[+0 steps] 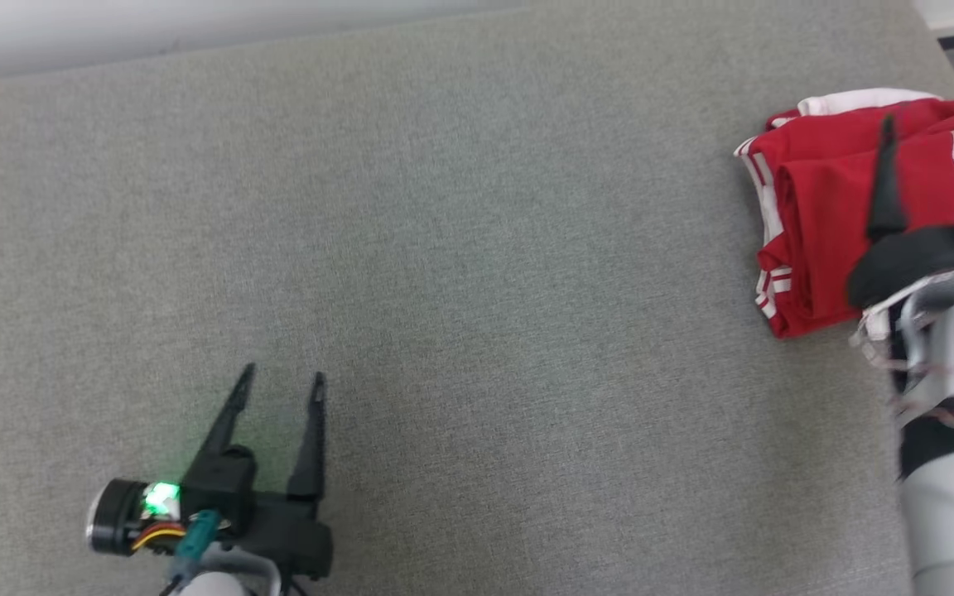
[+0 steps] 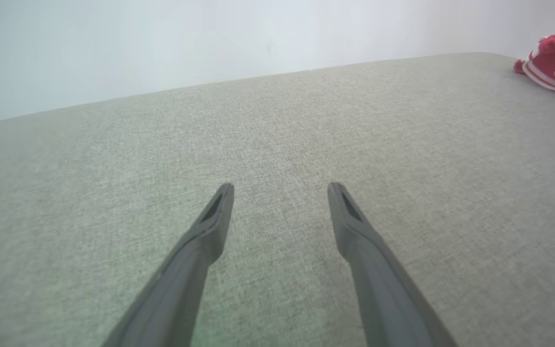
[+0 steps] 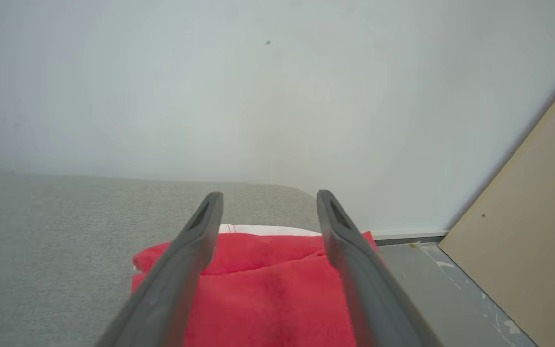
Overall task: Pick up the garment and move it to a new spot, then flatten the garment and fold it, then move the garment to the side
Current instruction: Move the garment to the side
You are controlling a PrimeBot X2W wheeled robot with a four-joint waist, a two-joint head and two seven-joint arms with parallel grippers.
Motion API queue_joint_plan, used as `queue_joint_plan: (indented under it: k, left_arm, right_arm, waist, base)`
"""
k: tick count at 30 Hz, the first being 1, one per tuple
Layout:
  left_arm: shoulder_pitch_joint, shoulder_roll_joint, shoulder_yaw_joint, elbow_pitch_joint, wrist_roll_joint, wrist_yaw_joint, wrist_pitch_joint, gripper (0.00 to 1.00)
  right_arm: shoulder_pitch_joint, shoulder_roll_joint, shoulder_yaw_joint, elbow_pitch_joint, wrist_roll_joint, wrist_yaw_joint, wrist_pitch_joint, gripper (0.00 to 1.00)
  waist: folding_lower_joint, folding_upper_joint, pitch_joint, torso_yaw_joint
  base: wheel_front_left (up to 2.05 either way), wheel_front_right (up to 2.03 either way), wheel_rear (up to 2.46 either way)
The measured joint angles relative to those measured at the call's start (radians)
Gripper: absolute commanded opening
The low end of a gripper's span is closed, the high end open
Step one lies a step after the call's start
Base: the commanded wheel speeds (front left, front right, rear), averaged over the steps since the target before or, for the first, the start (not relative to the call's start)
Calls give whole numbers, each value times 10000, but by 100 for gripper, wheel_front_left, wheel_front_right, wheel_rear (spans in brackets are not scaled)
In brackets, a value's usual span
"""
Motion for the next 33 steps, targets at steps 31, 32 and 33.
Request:
queue_joint_plan:
  k: [31,32,33]
  left_arm:
    - [1592,-385,2470,-140,-441,115,0,100]
    - [1674,-385,2477,-157,-441,115,0,100]
    - [1734,-395,2491,-165,-441,117,0,100]
  right_arm:
    - [3696,1639,2767,-894,2408,-2,0,100]
    - [3755,1639,2836,-991,2470,-2,0,100]
    - [3841,1639,2872,-1032,2518,-2,0,100]
  waist:
    - [-2,0,-1926,1323]
    - [-2,-1,-2011,1345]
    - [-2,-1,-2094,1366]
  base:
    - [0,0,0]
    - [0,0,0]
    - [0,0,0]
